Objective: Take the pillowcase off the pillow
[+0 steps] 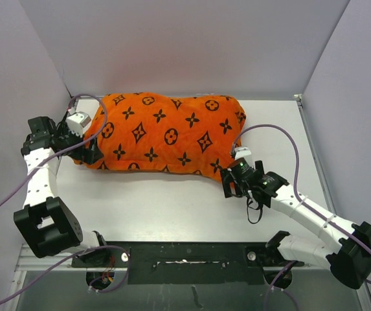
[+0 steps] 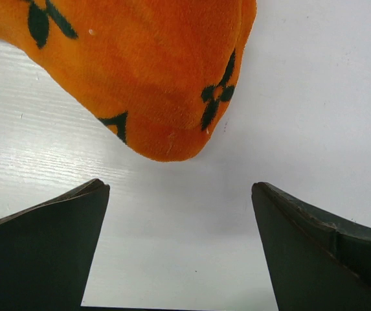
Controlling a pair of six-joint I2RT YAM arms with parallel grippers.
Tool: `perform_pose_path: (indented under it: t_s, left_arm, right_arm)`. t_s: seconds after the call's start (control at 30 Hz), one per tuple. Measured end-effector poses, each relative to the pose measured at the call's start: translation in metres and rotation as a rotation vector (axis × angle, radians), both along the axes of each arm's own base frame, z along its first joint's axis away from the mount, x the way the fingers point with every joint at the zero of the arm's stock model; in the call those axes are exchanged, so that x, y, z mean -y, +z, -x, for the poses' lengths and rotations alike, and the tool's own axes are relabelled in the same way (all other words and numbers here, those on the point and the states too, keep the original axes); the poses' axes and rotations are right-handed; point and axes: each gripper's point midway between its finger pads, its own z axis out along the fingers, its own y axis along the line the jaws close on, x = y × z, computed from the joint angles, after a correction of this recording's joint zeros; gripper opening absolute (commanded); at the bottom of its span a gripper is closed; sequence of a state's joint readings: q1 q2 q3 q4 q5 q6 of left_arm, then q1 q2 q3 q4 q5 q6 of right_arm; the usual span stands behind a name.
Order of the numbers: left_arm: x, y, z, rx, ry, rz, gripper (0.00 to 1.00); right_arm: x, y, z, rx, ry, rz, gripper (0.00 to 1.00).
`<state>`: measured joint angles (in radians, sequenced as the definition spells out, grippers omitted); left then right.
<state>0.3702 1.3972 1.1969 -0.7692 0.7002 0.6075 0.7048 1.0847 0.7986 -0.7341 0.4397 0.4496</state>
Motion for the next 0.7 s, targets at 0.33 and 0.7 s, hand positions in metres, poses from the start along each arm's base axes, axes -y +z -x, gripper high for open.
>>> perform_pose_path:
  t_s: [0.33,0.7]
  left_arm:
    - [-0.007,-0.027,0.0,0.009,-0.075,-0.063,0.98]
    - [0.015,-0.083,-0.047,-0.028,-0.15,-0.15,0.86]
  right_arm:
    - [-0.004,-0.029,-0.014,-0.075,0.069,0.094,1.0]
    - [-0.005,-0.042,-0.057,-0.07,0.065,0.118,0.64]
